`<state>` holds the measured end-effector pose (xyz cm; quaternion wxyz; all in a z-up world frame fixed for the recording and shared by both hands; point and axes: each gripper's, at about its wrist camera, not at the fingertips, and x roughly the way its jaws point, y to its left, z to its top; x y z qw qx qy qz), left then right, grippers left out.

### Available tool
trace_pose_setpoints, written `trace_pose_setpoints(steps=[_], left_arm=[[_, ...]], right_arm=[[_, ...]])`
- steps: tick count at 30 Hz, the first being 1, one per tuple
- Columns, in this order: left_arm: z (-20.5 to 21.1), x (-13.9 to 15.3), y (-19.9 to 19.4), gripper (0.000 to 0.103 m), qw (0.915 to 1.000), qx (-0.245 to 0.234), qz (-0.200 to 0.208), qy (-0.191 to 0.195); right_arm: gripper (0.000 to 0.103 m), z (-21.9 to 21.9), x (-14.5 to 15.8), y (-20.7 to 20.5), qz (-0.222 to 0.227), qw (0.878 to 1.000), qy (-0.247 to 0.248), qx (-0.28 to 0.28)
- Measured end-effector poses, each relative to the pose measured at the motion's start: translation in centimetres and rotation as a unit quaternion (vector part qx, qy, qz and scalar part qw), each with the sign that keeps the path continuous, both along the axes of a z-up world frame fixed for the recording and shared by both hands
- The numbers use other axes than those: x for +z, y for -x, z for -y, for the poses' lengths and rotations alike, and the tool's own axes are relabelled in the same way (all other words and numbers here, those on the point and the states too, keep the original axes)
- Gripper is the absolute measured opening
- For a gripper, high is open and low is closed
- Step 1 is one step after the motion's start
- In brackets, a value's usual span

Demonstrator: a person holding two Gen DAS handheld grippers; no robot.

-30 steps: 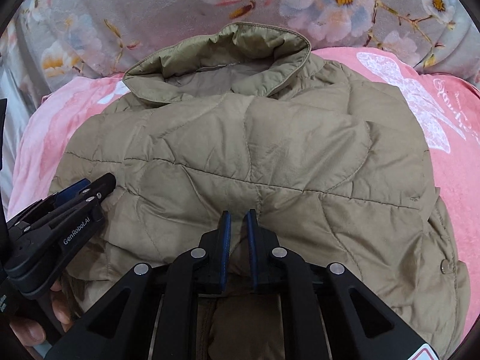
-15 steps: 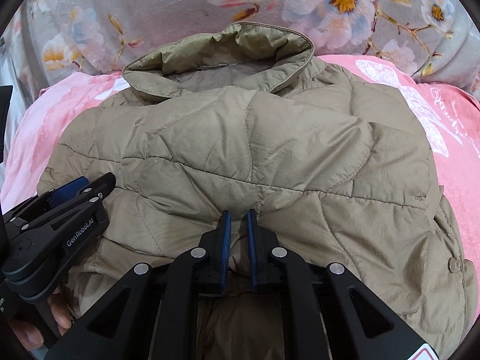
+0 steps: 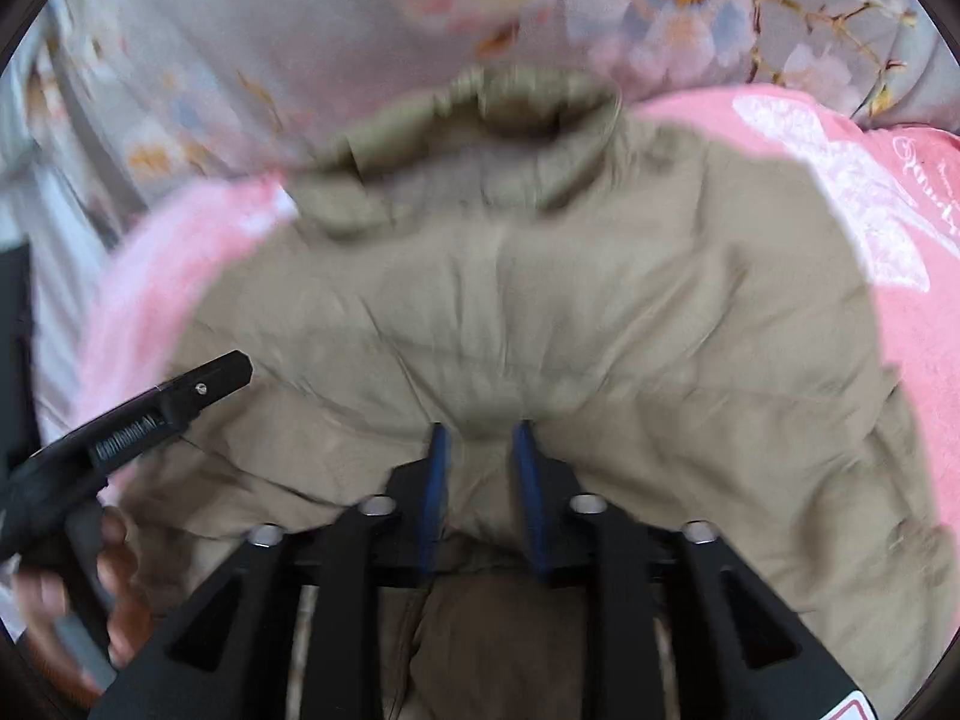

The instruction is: Fold large clothes

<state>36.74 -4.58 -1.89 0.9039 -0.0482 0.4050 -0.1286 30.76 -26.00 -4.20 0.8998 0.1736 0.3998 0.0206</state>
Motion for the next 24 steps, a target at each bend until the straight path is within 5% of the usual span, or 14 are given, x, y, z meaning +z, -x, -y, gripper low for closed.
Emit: trace_pose_setpoints(steps=[2,4,8,11,13,15,18,24], left_arm=[[-1.3,2.5,-1.2,0.066,0.9987,0.02,0.011,0.046],[-1.7,3.7,-3.6,0.071,0.9954,0.027,0.002,0.092],[-0.7,2.8,-9.0,0.07,0.9913,0.046,-0.043,0.115],[0.4,0.8,-11.8,0.054,0.9854,0.045,-0.091,0.137],[1.0,-0.3,-12.9,0.043,0.9839,0.05,-0.107,0.134],[1.4,-1.0,-13.2,0.031,0.9854,0.047,-0.108,0.123],[1.5,-1.7,-12.8,0.016,0.9894,0.032,-0.099,0.101],[2.6,-3.2,-11.1,0.014,0.9982,0.011,-0.052,0.026]], right_arm=[[0.049,1.8,1.9,-0.4,0.026,0.999,-0.01,-0.024],[0.051,4.0,2.9,-2.2,0.035,0.996,-0.066,-0.038],[0.051,6.9,1.9,-6.5,0.028,0.988,-0.123,-0.093],[0.047,6.8,0.4,-9.9,0.006,0.987,-0.128,-0.094],[0.036,6.2,-0.6,-11.6,-0.01,0.988,-0.128,-0.088],[0.011,5.5,-1.5,-13.1,-0.03,0.99,-0.111,-0.08],[0.006,4.4,-1.7,-12.8,-0.015,0.996,-0.069,-0.061],[0.002,3.7,-3.2,-12.0,-0.025,0.998,-0.002,-0.054]])
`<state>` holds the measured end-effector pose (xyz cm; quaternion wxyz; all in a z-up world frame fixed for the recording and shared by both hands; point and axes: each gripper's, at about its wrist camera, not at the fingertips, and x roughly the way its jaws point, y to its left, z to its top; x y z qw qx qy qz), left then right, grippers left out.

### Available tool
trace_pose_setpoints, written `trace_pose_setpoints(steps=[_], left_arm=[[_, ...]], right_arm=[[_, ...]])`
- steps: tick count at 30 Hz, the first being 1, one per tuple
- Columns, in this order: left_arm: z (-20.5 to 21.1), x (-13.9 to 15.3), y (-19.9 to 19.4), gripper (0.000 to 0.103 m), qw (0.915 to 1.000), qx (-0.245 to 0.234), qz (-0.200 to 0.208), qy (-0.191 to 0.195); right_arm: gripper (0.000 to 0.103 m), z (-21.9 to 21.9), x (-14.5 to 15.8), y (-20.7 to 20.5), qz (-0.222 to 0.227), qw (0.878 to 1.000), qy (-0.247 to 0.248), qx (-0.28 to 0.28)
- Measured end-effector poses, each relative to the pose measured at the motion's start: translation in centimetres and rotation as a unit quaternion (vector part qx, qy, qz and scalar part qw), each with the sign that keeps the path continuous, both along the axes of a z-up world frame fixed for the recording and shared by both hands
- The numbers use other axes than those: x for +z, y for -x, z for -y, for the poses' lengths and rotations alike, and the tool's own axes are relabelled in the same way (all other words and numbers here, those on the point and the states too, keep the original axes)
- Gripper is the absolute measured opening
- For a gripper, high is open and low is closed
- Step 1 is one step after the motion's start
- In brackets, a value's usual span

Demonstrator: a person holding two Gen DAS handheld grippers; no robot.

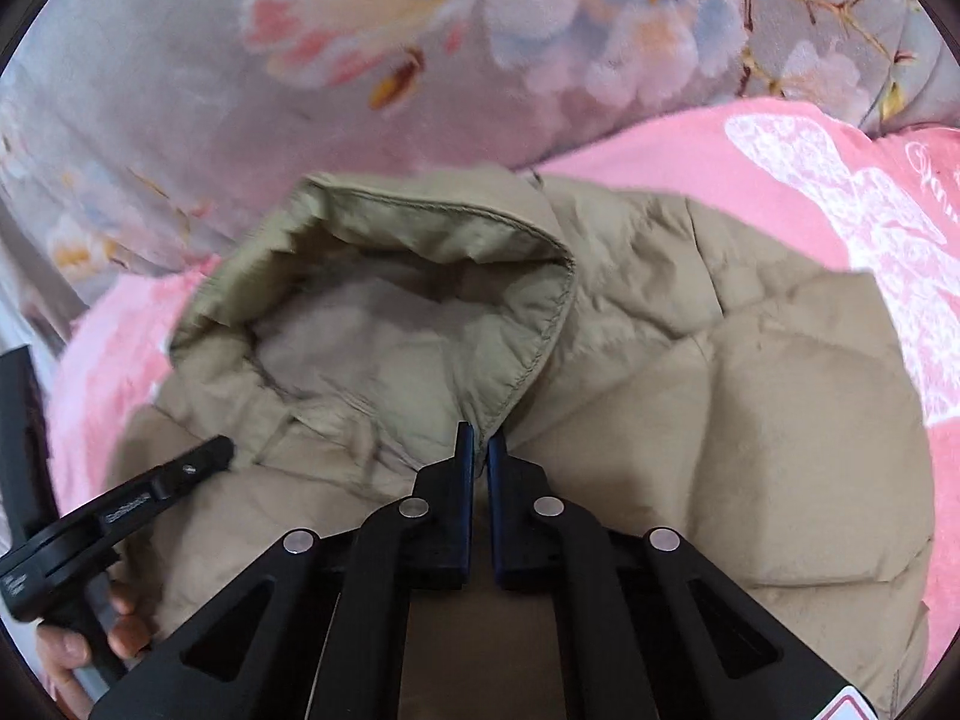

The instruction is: Fold large clothes

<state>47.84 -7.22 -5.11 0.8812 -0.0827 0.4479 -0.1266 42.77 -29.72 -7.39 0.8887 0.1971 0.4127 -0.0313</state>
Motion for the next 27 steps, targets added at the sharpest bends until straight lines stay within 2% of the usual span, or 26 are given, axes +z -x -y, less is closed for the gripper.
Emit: trace_pose_setpoints(steps=[7,11,15,19,21,23,25,27], left_arm=[[0.7,-0.6,0.7,0.015,0.999,-0.006,0.03,-0.034],[1.3,-0.9,0.8,0.015,0.9975,-0.007,0.04,-0.057],[1.7,-1.1,0.8,0.015,0.9963,-0.007,0.042,-0.075],[1.5,-0.9,0.9,0.015,0.9965,-0.008,0.042,-0.072],[0.2,-0.1,1.3,0.015,0.9975,-0.016,0.036,-0.058],[-0.9,1.3,2.1,0.015,0.9975,-0.023,0.032,-0.059],[-3.1,3.5,2.2,0.015,0.9983,-0.024,0.029,-0.045],[-5.0,6.7,1.0,0.015,0.9984,0.003,0.046,-0.032]], right_arm=[[0.001,-1.0,-1.3,-0.8,-0.019,0.999,0.049,-0.004],[0.0,-1.3,-1.5,-1.0,-0.019,0.998,0.06,-0.006],[0.0,-1.0,-1.7,-1.2,-0.02,0.998,0.055,-0.005],[0.002,-0.5,-1.6,-1.0,-0.02,0.999,0.034,0.006],[0.002,-0.1,-1.3,-0.6,-0.03,0.999,0.029,0.027],[0.004,0.6,0.3,1.1,-0.042,0.997,0.049,0.048],[0.006,1.7,2.3,2.6,-0.016,0.997,0.058,0.051],[0.006,2.9,5.1,2.8,0.017,0.998,0.059,0.031]])
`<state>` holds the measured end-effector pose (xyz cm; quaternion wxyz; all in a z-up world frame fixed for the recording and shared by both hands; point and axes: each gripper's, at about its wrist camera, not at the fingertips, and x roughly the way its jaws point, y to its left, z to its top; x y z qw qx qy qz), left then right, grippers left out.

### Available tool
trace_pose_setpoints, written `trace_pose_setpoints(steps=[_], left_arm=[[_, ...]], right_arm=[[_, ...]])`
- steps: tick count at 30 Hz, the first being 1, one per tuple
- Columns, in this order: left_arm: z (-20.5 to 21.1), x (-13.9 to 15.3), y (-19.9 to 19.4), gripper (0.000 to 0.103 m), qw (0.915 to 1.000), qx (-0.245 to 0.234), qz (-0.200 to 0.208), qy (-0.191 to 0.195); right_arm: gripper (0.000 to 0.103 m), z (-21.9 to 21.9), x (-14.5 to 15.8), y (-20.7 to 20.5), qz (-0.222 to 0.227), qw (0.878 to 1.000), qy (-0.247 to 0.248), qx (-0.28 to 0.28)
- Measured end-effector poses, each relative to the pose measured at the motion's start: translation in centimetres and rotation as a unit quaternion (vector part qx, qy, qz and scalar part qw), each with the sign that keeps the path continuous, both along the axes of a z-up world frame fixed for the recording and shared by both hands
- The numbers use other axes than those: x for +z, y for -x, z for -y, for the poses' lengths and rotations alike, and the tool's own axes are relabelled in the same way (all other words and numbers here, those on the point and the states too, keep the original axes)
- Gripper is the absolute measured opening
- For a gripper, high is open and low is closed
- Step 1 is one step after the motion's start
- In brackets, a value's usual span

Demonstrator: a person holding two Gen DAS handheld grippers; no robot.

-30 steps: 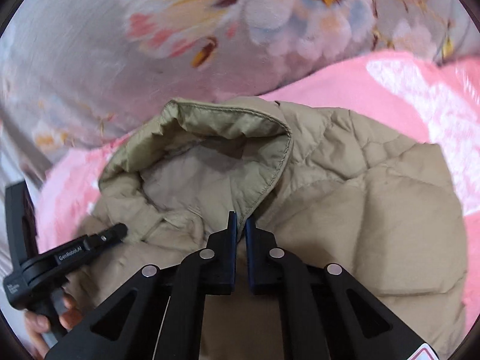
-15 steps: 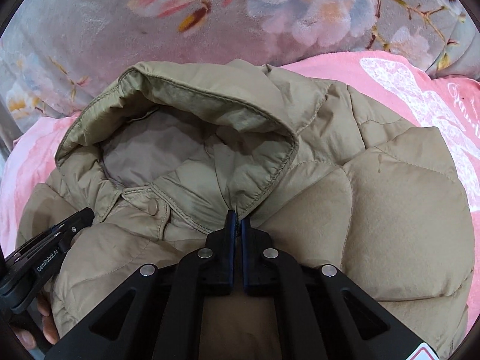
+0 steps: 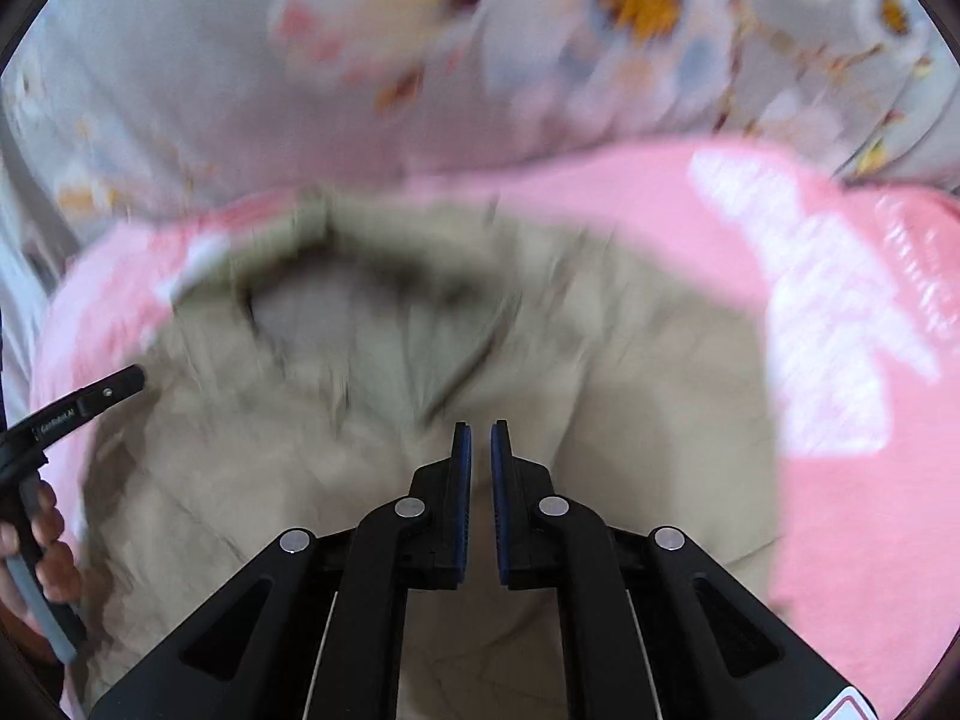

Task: Fold large clothes
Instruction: 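Lift the hem and fold it toward the collar with both grippers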

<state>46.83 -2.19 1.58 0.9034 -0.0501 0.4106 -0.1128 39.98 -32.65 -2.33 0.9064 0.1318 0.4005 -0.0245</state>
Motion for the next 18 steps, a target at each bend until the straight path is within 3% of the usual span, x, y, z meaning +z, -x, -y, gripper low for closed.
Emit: trace_pose_setpoints(steps=[3,6,9,12,13,16,18], left_arm=[[-0.7,3.7,-3.7,0.014,0.9983,0.036,0.017,0.043],[0.8,3.9,-8.1,0.015,0.9947,0.052,-0.016,0.088],[2.3,0.9,-10.9,0.015,0.9882,0.069,-0.074,0.115],[3.5,-1.3,-10.5,0.014,0.9864,0.042,-0.099,0.125],[3.7,-1.8,-10.0,0.014,0.9869,0.027,-0.102,0.122],[4.5,-3.4,-8.0,0.012,0.9923,-0.015,-0.104,0.066],[4.8,-4.5,-7.0,0.009,0.994,-0.028,-0.098,0.038]], right_arm=[[0.011,0.9,3.7,-3.2,0.059,0.997,-0.027,-0.033],[0.011,0.8,4.4,-6.7,0.097,0.991,-0.062,-0.063],[0.012,0.1,1.3,-11.2,0.047,0.991,-0.094,-0.084],[0.01,-1.8,-1.1,-12.1,0.006,0.996,-0.089,-0.021],[0.009,-2.3,-1.3,-11.6,0.004,0.998,-0.067,-0.002],[0.001,-3.3,-2.4,-9.8,-0.007,0.999,0.005,0.037],[0.0,-3.1,-2.8,-9.4,-0.013,0.999,0.015,0.043]])
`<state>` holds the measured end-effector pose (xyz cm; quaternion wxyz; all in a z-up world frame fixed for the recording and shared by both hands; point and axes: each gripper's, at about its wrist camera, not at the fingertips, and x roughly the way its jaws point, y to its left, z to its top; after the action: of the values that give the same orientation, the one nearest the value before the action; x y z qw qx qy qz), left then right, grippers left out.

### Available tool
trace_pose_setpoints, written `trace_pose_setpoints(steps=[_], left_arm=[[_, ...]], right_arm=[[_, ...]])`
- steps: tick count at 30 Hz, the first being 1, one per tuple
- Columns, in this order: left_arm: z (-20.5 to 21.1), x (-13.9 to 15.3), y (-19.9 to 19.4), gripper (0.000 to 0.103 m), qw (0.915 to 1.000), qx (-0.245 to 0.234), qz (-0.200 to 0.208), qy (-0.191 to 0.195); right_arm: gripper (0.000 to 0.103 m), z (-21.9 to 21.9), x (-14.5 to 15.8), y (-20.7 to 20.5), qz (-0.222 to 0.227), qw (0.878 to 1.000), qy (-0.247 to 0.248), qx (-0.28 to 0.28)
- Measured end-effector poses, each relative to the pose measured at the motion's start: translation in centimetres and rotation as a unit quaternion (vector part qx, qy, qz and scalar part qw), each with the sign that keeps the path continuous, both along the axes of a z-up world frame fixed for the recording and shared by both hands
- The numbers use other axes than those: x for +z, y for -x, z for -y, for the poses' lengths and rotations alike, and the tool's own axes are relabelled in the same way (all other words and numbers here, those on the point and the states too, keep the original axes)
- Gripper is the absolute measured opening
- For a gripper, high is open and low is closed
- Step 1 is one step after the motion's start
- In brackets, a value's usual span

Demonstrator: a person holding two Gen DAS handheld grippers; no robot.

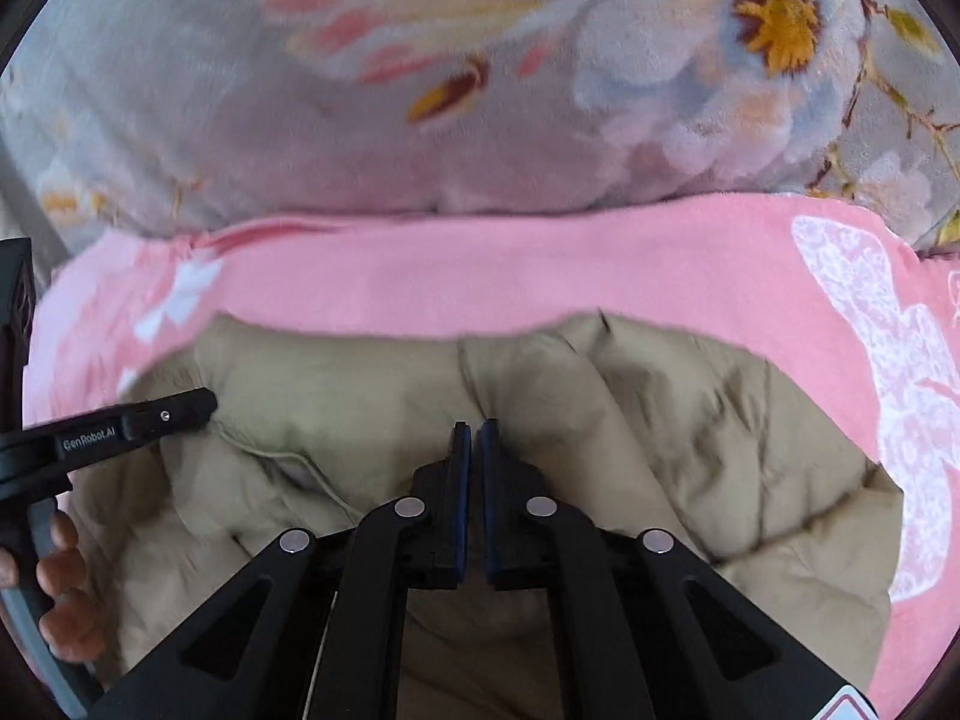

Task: Fold large clothes
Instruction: 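Lift the hem and fold it toward the collar with both grippers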

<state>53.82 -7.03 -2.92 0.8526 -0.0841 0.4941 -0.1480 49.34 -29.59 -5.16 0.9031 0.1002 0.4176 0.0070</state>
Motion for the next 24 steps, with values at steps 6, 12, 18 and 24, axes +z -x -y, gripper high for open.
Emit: trace_pose_setpoints(steps=[6,12,18,24], left_arm=[[1.6,-1.7,1.9,0.007,0.9983,-0.017,0.039,-0.041],[3.1,-2.8,2.6,0.007,0.991,-0.022,0.09,-0.097],[3.0,-3.0,2.3,0.007,0.9896,-0.016,0.102,-0.1],[3.1,-3.1,2.4,0.007,0.9888,-0.016,0.105,-0.105]], right_arm=[[0.0,-0.7,-1.8,0.3,0.0,0.999,0.041,-0.004],[0.0,-1.1,-3.2,0.2,0.014,0.998,0.05,-0.024],[0.0,-1.1,-3.3,0.0,0.016,0.998,0.047,-0.025],[0.0,-1.1,-3.3,0.0,0.016,0.998,0.05,-0.025]])
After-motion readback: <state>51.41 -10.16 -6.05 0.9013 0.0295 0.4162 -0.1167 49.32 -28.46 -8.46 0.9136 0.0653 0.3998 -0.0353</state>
